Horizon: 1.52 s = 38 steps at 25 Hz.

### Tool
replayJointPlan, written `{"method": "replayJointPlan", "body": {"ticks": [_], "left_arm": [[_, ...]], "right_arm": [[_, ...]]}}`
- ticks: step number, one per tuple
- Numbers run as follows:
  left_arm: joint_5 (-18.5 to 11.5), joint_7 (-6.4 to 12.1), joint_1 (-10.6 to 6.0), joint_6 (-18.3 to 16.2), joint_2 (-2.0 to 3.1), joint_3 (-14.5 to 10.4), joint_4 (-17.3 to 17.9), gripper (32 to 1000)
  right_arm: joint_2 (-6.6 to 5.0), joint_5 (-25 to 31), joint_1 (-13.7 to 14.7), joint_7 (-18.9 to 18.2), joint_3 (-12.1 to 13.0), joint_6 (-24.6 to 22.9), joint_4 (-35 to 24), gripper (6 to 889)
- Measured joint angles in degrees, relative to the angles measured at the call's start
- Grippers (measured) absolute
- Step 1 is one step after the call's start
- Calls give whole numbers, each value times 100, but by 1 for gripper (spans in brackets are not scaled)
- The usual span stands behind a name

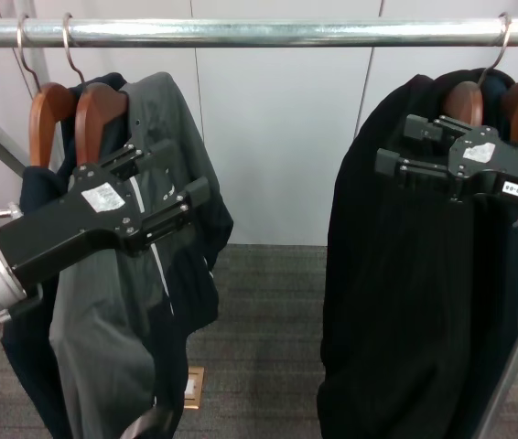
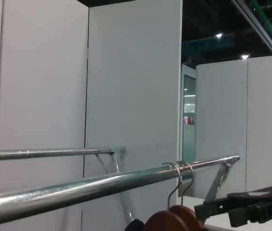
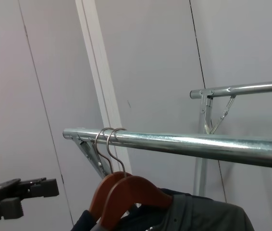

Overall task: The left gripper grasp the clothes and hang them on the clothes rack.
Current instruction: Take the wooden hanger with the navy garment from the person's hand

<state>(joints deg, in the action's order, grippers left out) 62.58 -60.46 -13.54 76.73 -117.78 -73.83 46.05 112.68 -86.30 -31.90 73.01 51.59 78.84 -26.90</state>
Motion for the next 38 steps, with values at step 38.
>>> {"method": "replayJointPlan", "body": {"ticks": [38], "left_arm": [[1646,-1057,482,95,13,-387,694,703]], "right_arm": [[-5,-13,44,2,0,-82,45,848]]}}
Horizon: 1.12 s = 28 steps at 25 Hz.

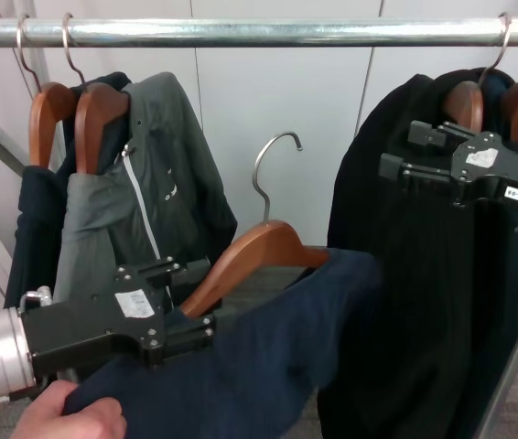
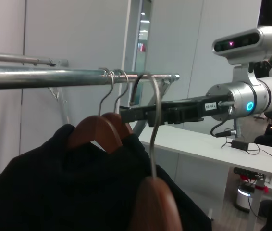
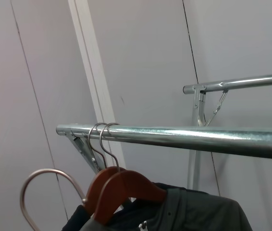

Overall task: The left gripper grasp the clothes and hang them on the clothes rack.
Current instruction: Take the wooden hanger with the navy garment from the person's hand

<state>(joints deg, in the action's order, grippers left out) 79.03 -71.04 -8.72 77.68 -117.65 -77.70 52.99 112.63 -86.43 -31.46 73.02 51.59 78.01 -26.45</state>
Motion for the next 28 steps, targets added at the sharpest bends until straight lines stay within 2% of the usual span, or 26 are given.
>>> {"method": "replayJointPlan", "body": {"ticks": [7,8,11,12,13,17,21,28], "left_arm": [[36,-90,-154,-184,-8,-57,-116,702],[79,-231,-219,-448,-6,-223,-111,702],[131,-415,-254,-852,1,-465,-46,701],[131,-415,-254,-852,1,-465,-46,701],[278,-608,-280,-1130,1,-597,52,701],[593,-942,-311,-1432,-6,-769,264,697],[788,-980,-321,-1468,-6,-805,323,637],[840,-1044,-337,-1467,2,-815,332,532]], "right_arm": [[4,7,-7,-3,0,3,-1,848],[4,7,-7,-4,0,4,-1,848],[5,9,-8,-5,0,4,-1,848],[5,10,-8,-5,0,4,-3,848],[5,10,-8,-5,0,3,-3,848],[5,12,-5,-6,0,4,-12,848],[5,13,-3,-2,0,4,-17,848],[5,19,0,1,0,4,-28,849]]}}
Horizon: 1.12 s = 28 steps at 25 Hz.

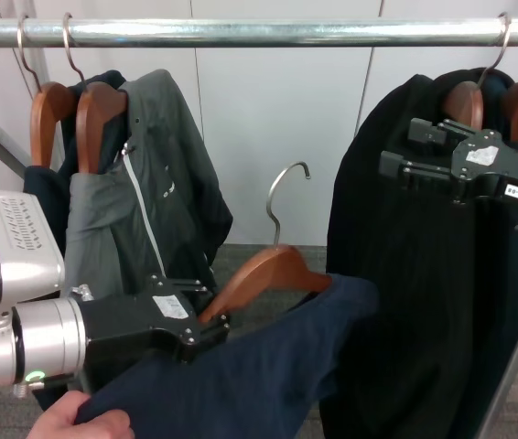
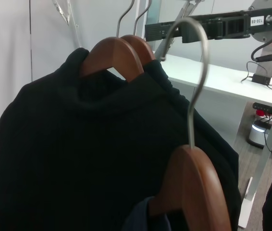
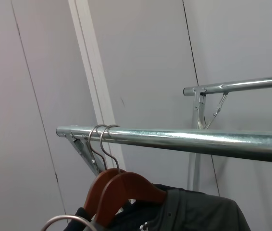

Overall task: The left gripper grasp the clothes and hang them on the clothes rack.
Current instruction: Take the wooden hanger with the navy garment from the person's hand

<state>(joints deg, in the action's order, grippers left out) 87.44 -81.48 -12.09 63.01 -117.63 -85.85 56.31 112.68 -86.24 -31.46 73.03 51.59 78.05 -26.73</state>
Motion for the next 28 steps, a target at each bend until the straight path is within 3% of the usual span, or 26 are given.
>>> {"method": "replayJointPlan", "body": {"ticks": [5,11,28], "left_arm": [[2,-24,-3,-4,10,-3,3,334],[2,-26,-4,30,12,-3,3,198],[-11,-26,7,27,13,0,6,171]], "right_arm": [[0,2,0,3,0,0,0,849],[0,2,0,5,0,0,-5,849],[0,2,0,-3,0,0,23,848]]}}
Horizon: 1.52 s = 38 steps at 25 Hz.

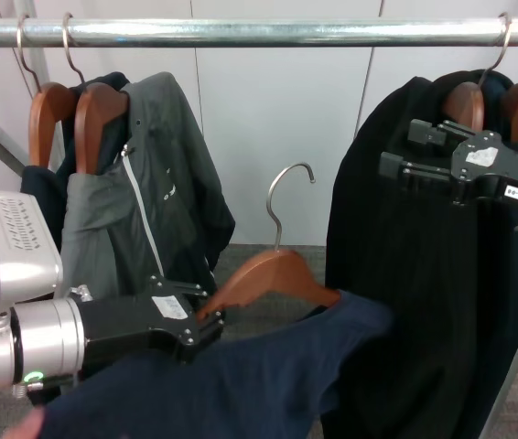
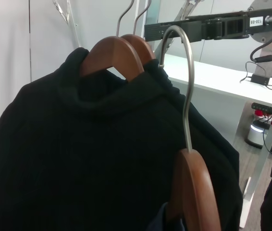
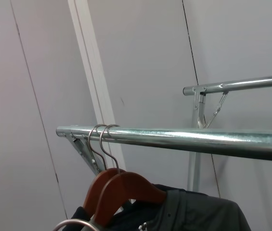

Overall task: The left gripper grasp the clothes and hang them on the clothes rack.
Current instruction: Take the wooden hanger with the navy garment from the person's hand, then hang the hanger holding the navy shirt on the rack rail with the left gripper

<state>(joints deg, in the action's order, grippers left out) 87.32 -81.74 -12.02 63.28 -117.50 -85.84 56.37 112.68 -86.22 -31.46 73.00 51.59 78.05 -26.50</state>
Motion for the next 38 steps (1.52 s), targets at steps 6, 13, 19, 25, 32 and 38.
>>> {"method": "replayJointPlan", "body": {"ticks": [6,13,19,25,32,38], "left_arm": [[-162,-71,139,-24,-14,68,286,170],[-842,-79,161,-535,-25,206,411,169],[-1130,-195,4,-1547,-39,79,424,170],[-1256,-221,-292,-2497,-44,-227,400,171],[-1262,-349,-611,-3079,-45,-290,202,172],[-1263,-359,-882,-3170,-45,-276,-228,173]], "right_arm": [[0,0,7,-3,0,0,5,848],[0,0,16,-14,0,0,3,848],[0,0,5,-19,-3,0,-2,849],[0,0,-2,-26,-8,-13,0,849],[0,0,-27,-39,-9,-68,4,849],[0,0,-27,-41,-9,-71,5,849]]}}
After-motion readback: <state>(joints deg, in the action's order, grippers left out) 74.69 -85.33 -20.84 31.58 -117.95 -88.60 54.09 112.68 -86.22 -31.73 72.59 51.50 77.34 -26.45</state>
